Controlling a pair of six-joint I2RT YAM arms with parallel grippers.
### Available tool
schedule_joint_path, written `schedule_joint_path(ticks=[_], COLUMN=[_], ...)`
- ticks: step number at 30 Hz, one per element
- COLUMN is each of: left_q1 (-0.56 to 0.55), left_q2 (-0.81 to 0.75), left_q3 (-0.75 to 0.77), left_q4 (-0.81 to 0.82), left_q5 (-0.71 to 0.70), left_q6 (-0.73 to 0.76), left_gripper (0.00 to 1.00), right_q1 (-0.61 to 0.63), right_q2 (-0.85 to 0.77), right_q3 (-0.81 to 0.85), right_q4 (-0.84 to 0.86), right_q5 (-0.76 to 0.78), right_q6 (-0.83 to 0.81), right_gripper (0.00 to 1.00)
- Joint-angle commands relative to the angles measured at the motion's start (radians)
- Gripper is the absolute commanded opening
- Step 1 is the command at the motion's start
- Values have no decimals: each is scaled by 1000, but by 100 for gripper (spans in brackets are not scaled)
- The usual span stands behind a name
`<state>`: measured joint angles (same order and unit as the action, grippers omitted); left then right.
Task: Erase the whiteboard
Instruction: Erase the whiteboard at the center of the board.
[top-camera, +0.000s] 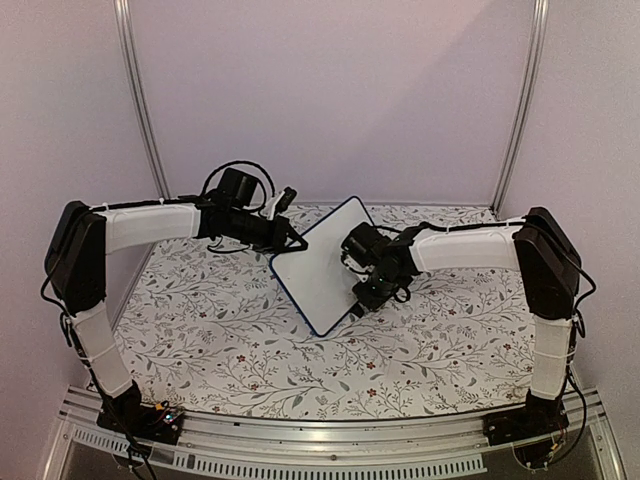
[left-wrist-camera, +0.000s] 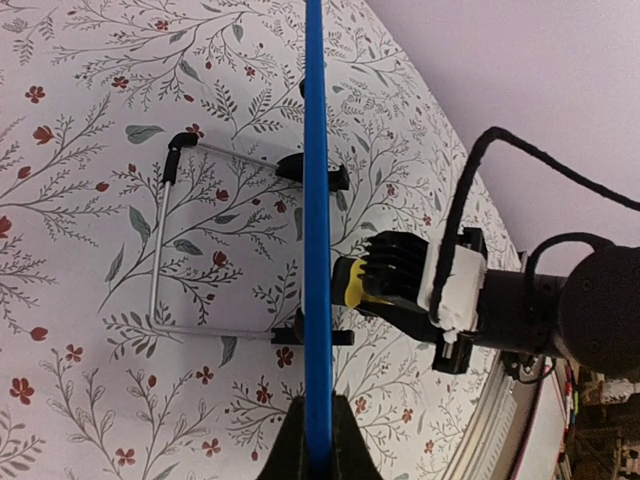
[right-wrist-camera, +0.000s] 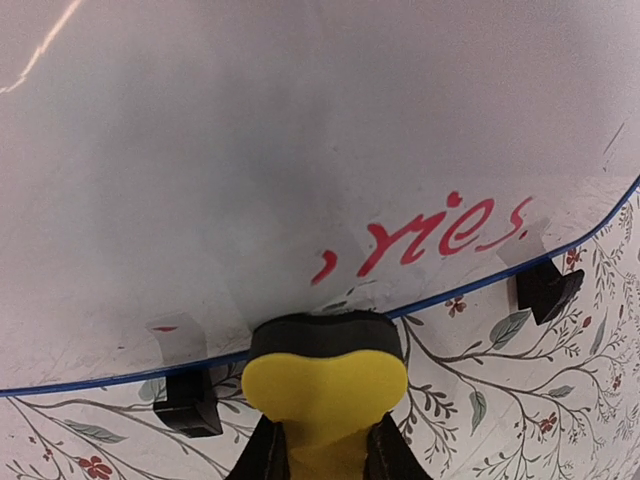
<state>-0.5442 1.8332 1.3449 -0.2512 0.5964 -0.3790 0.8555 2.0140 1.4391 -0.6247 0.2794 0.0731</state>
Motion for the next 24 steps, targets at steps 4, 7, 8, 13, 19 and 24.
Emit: schedule_joint_path(ticks=[4, 7, 8, 13, 19, 24], left_q1=[-22, -21, -19, -19, -25, -21], left_q2=[31, 35, 34, 21, 19, 21], left_q3=[3, 6, 7, -2, -2, 2], left_q4=[-47, -55, -55, -39, -37, -44], left_q5=[0, -10, -7, 13, 19, 14], left_q6=[45, 50, 50, 38, 38, 41], left_gripper=[0, 0, 0, 0, 0, 0], right_q1=[57, 60, 61, 68, 70, 35], right_q2=[-56, -69, -68, -39, -8, 27], right_q3=[-33, -16, -9, 0, -7, 0], right_q4=[115, 105, 100, 108, 97, 58], right_q5=[-48, -63, -66, -47, 122, 165], right_q6=[-56, -62, -62, -62, -61, -13], right_gripper=[20, 20, 20, 20, 20, 20])
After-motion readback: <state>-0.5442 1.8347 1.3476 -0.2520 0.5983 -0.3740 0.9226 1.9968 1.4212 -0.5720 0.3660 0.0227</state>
